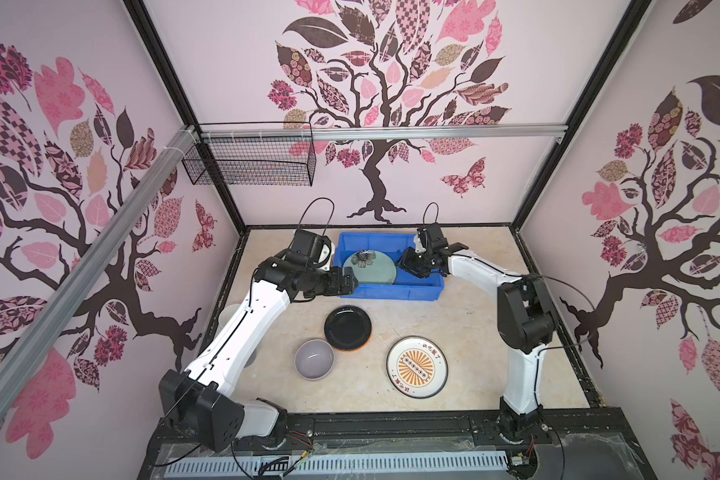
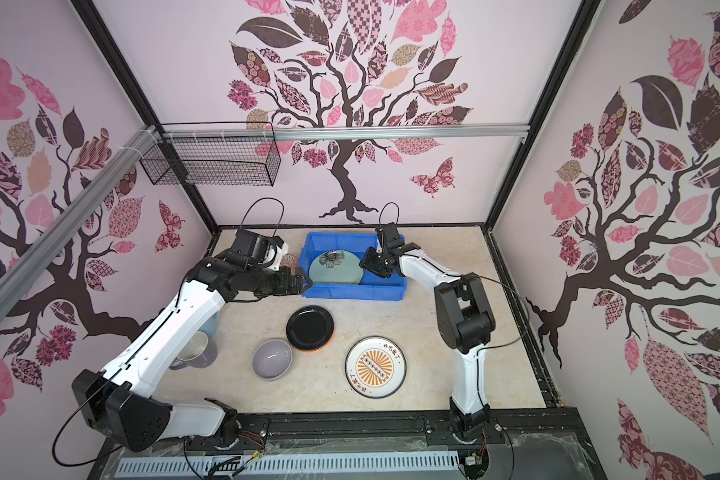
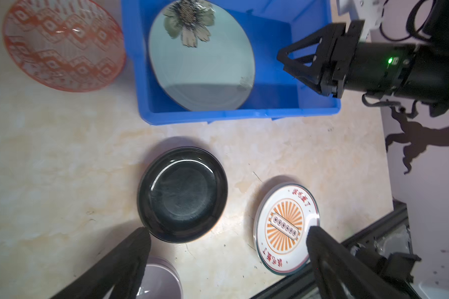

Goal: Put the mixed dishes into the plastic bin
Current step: 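Move both grippers toward the stacked sunburst plates nearer the robot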

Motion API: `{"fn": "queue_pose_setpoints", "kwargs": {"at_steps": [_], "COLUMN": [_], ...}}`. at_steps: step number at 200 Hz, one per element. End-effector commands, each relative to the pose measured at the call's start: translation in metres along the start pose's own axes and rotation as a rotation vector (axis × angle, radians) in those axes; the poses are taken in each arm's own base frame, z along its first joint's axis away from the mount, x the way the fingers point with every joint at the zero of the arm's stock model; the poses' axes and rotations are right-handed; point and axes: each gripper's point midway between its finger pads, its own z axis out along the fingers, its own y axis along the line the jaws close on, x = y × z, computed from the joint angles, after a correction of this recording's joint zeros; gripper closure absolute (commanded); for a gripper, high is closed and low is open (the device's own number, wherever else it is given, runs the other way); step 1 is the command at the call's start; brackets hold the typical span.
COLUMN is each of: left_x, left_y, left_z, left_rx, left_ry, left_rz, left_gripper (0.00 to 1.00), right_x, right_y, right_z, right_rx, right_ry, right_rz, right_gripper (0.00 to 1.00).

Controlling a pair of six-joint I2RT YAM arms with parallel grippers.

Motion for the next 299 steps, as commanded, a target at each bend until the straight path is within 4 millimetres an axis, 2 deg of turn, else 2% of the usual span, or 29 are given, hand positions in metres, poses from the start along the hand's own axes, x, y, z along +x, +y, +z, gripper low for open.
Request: {"fn": "queue_pose_setpoints", "kwargs": {"at_steps": [1,20,45,62,84,100,126,163,184,240,269,299], "left_x": [0.041,0.071,0.105,0.128,0.155,0.169,0.185,0.206,0.212,0.209,0.211,0.216], "left_y": [-0.015,-0.025,-0.033,-0.034,-0.041,-0.042,-0.046,-0.052,-0.058,-0.06,-0.059,-0.057], "left_z": [0.007,0.017,0.026,0.037,0.046,0.057,0.073,0.096,0.109,0.131,0.145,0.157], "left_rx": [0.034,0.051,0.062,0.07,0.084,0.067,0.054,0.022,0.034,0.013,0.002,-0.019], "left_ry": [0.132,0.195,0.222,0.238,0.275,0.29,0.323,0.369,0.375,0.361,0.372,0.4], "left_rz": [0.033,0.083,0.117,0.089,0.085,0.095,0.095,0.111,0.094,0.073,0.082,0.095], "left_gripper": [0.04,0.08,0.1,0.14,0.2,0.26,0.4,0.57,0.65,0.76,0.78,0.81], "right_x": [0.016,0.056,0.123,0.159,0.196,0.212,0.224,0.233,0.237,0.238,0.24,0.24], "right_y": [0.0,-0.033,-0.087,-0.118,-0.136,-0.147,-0.153,-0.156,-0.157,-0.158,-0.16,-0.163], "right_z": [-0.084,-0.116,-0.134,-0.141,-0.144,-0.145,-0.149,-0.154,-0.153,-0.151,-0.149,-0.148], "right_rx": [0.08,0.142,0.195,0.224,0.198,0.198,0.203,0.195,0.193,0.195,0.207,0.219], "right_ry": [-0.028,-0.004,0.045,0.064,0.113,0.123,0.146,0.166,0.178,0.19,0.207,0.21], "right_rz": [-0.083,-0.062,0.012,0.053,0.128,0.166,0.174,0.158,0.152,0.13,0.12,0.115], "right_gripper": [0.52,0.52,0.53,0.53,0.55,0.6,0.67,0.69,0.69,0.68,0.61,0.6]}}
